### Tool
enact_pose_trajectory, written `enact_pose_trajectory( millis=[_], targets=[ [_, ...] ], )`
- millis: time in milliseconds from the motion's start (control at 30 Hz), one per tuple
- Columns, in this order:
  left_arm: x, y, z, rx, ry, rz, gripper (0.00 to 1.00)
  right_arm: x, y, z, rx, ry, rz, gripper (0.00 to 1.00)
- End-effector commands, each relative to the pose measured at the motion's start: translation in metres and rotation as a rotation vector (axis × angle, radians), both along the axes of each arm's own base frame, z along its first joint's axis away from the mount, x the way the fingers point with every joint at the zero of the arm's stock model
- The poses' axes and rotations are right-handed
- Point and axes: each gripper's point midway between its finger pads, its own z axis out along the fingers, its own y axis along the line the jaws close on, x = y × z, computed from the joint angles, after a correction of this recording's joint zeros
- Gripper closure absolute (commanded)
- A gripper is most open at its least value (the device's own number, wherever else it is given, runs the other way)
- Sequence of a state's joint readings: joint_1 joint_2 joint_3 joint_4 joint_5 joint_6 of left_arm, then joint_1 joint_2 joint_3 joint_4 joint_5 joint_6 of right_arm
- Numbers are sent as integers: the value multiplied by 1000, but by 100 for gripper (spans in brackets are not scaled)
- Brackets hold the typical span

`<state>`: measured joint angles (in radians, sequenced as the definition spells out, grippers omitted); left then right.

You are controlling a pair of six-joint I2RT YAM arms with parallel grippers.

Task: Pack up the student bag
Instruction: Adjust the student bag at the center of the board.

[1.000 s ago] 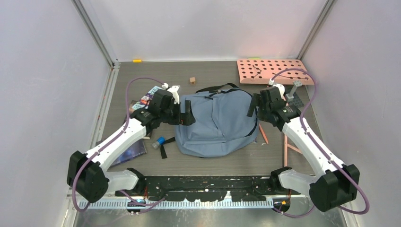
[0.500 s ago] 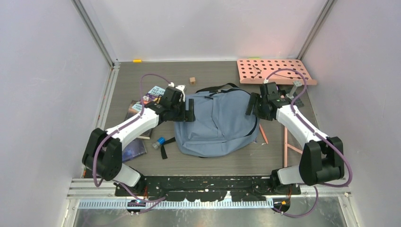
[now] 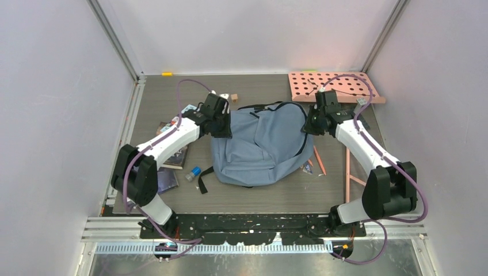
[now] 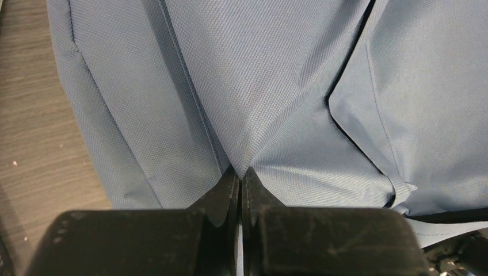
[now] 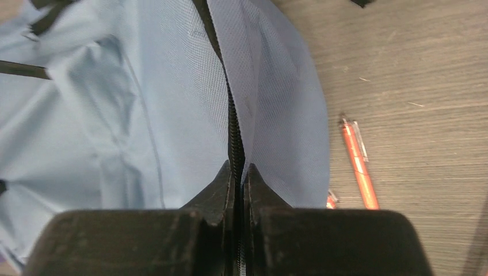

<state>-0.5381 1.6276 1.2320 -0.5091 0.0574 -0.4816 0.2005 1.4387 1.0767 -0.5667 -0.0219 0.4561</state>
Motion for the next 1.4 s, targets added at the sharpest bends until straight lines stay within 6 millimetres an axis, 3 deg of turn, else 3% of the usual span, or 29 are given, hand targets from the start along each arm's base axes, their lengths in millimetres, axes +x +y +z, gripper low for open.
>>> enact_pose_trajectory(
  millis=[0, 100, 200, 400, 633, 667, 700, 733, 767, 800, 867, 1000, 1067, 1200, 1367],
  targets=[
    [-10, -4, 67, -137, -68, 47, 100, 7, 25, 91, 108, -221, 25, 99],
    [-26, -1, 89, -184, -111, 25, 100, 5, 26, 119, 82, -299, 58, 99],
    [-45, 9, 91, -196, -107, 29, 100, 8, 25, 125, 45, -323, 80, 99],
    [-85, 24, 72, -171, -6, 12, 100, 31, 30, 106, 5, -280, 109, 99],
    [-103, 33, 57, -116, 15, -78, 100, 62, 42, 74, -12, -229, 125, 99],
    [-104, 34, 55, -102, 22, -87, 95, 68, 43, 72, -15, -223, 127, 98],
    [-105, 37, 55, -85, 27, -91, 82, 71, 41, 71, -29, -222, 116, 89],
    [-105, 40, 56, -67, 23, -83, 63, 76, 41, 73, -37, -226, 109, 72],
    [-103, 45, 59, -47, 13, -68, 46, 78, 39, 74, -47, -230, 99, 62],
    [-100, 50, 65, -27, -6, -48, 37, 81, 39, 78, -52, -236, 94, 45],
    [-92, 58, 80, 0, -65, -10, 27, 84, 35, 86, -71, -245, 77, 33],
    [-65, 74, 112, 35, -229, 80, 7, 88, 37, 108, -66, -283, 68, 27],
    [-48, 76, 116, 27, -271, 91, 3, 90, 49, 116, -23, -292, 104, 26],
    [-16, 76, 103, 8, -234, 63, 3, 92, 86, 117, 54, -247, 234, 26],
    [17, 70, 79, 17, -170, -32, 5, 96, 119, 99, 19, -172, 288, 27]
  ],
)
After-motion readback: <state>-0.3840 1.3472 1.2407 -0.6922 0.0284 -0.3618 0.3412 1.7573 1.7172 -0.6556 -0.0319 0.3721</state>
